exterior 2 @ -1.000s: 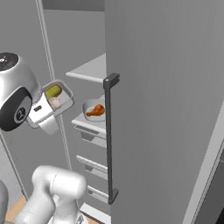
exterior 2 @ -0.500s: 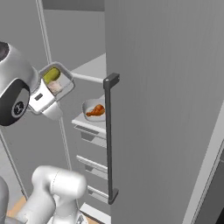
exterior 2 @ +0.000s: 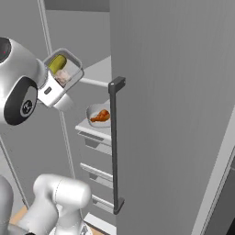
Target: Take the meat container that has the chicken drumstick and place it on the second highest rack of the freezer. Then take the vegetable container that has the cucumber and garlic and place it on the highest rack of the freezer.
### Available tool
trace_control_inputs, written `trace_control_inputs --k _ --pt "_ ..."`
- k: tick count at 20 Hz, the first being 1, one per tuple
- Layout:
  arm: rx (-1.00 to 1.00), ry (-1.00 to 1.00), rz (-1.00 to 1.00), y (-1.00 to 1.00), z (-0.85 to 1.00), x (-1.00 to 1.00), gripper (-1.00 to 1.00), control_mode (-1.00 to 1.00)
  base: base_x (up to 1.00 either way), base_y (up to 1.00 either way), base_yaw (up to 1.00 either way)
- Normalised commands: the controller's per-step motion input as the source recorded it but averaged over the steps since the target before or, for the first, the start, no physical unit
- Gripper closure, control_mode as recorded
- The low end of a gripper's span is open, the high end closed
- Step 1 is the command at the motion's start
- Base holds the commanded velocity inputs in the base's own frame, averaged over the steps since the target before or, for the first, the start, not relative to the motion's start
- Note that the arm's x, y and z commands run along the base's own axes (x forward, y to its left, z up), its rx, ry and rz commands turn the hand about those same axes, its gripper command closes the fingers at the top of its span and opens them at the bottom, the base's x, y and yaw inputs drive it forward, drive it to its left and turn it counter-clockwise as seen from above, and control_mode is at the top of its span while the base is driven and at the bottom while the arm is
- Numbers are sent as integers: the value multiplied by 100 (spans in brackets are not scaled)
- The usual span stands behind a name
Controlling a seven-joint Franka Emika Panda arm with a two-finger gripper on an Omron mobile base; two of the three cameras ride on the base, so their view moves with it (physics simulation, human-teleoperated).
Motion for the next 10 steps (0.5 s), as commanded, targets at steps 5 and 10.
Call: trace_control_inputs --k 5,10 --pt "-3 -7 0 -5 2 44 100 -100 0 0 0" --pt "-2 -10 -6 2 0 49 100 -100 0 0 0"
